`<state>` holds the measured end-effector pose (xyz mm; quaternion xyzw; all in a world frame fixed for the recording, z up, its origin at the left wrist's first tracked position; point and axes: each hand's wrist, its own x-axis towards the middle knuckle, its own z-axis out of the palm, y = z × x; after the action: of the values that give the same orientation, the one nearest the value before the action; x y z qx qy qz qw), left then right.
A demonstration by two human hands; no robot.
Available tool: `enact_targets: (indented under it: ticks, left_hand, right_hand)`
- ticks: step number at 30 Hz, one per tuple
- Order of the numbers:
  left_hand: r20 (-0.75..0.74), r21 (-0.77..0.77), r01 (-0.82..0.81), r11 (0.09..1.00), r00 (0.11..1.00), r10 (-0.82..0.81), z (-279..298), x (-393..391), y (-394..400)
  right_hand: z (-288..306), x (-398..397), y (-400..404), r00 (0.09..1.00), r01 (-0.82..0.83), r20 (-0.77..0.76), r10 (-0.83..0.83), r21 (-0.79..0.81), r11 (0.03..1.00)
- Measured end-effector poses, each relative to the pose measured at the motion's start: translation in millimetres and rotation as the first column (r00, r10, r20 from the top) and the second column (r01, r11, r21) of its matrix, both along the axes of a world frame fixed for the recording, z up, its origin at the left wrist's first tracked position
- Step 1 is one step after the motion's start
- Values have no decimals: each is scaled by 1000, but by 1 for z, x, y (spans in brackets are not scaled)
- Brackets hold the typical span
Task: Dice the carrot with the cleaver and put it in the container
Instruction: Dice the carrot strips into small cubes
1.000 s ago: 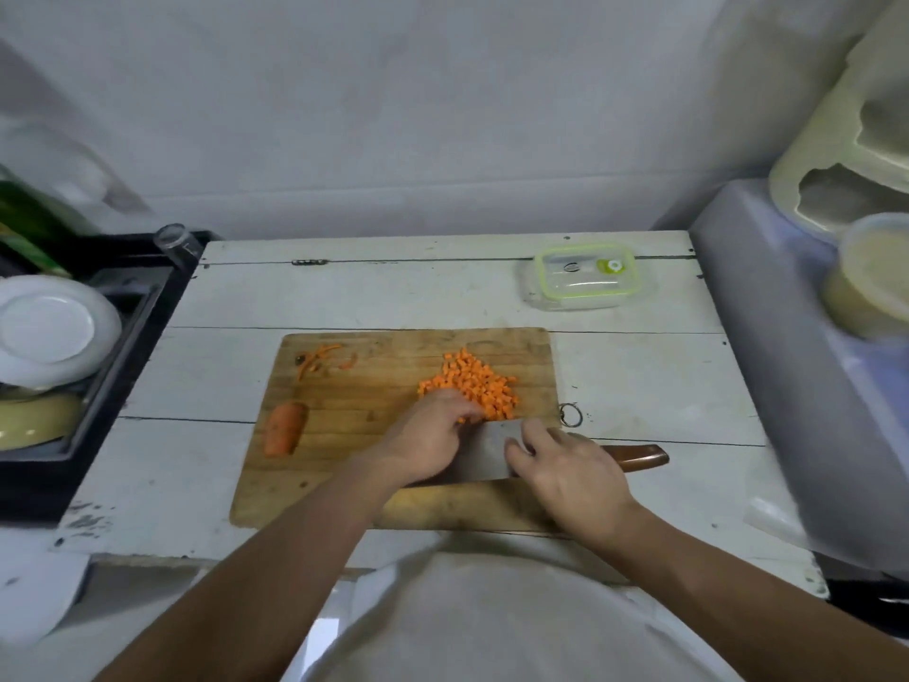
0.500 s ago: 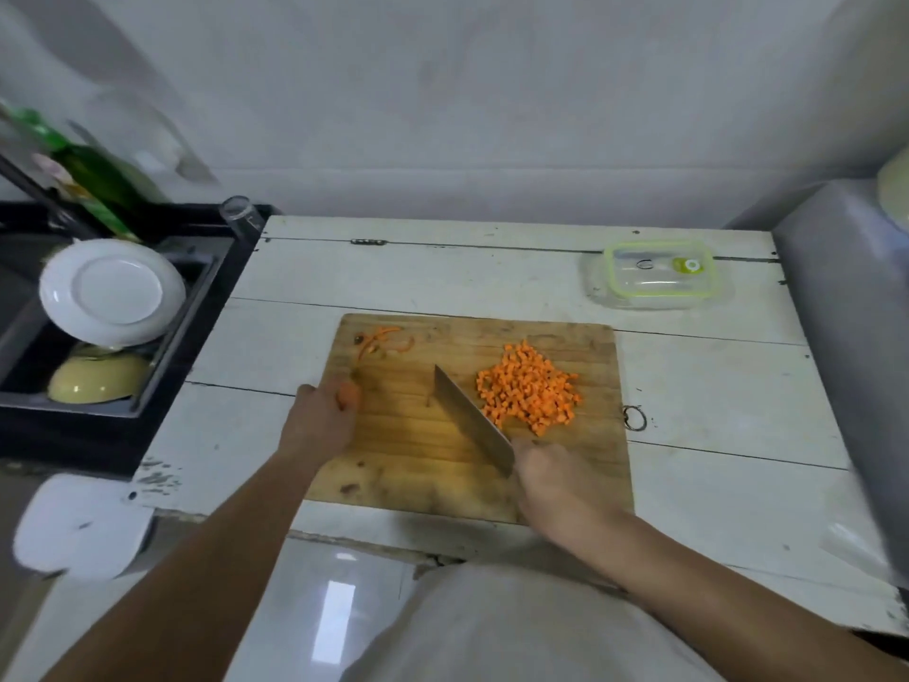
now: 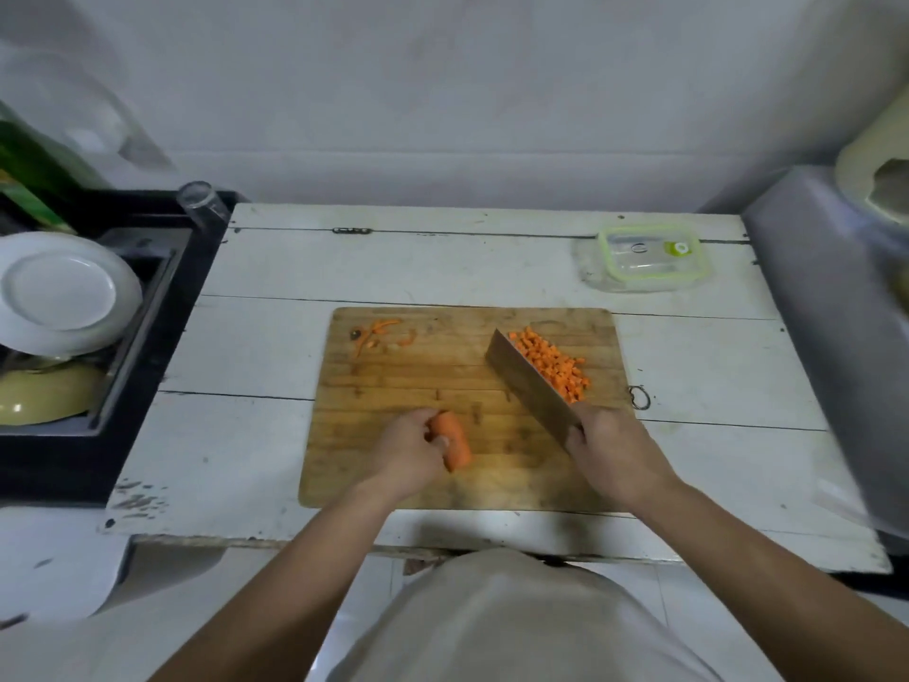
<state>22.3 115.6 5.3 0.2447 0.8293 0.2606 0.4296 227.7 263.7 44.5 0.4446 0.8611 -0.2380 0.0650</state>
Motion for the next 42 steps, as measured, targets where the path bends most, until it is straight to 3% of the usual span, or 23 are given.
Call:
enact_targets:
  ticks: [2, 4, 7, 10, 15, 18, 20, 22, 24, 26, 30, 39, 42]
  left_hand:
    - [109, 42, -106, 993, 989, 101, -5, -1, -5]
    - [57, 62, -100, 993, 994, 96, -8, -3, -11]
    - [-62, 81, 74, 994, 996, -69, -3, -3, -17]
    - [-224, 13, 294, 956, 932, -283, -2, 4, -12]
    - [-369, 88, 140, 986, 924, -99, -6, 31, -12]
    - [-408, 121, 89, 989, 912, -32, -12, 49, -16]
    - [-334, 152, -60, 986, 936, 109, -13, 52, -20]
    - [-112, 131, -293, 947, 945, 307, -6, 48, -22]
    - [199, 42, -444, 895, 882, 428, -3, 46, -19]
    - [357, -46, -473, 880, 815, 457, -6, 48, -11]
    - [440, -104, -545, 832, 725, 530, -12, 52, 8]
    - [359, -21, -543, 839, 779, 513, -6, 60, 10]
    - [394, -43, -574, 818, 742, 542, -4, 59, 13]
  right_hand:
    - [3, -3, -2, 999, 9, -32, -9, 4, 1000]
    - [7, -6, -12, 997, 10, -74, -9, 8, 1000]
    - [9, -10, -28, 998, -17, -59, 15, -37, 999]
    - [13, -9, -37, 998, -42, -47, 39, -65, 997]
    - [20, -7, -44, 997, -74, -37, 70, -116, 990]
    - [23, -5, -51, 989, -150, -22, 149, -51, 987]
    - [24, -3, -56, 978, -206, 23, 205, 18, 978]
    - [24, -1, -59, 963, -263, 75, 259, 52, 963]
    - [21, -1, -60, 941, -320, 137, 308, 74, 945]
    - [16, -3, -62, 935, -331, 161, 317, 74, 941]
    - [8, -7, -69, 919, -363, 195, 343, 75, 929]
    - [12, -11, -73, 872, -434, 276, 404, 52, 900]
    - [16, -13, -73, 856, -468, 284, 432, 72, 881]
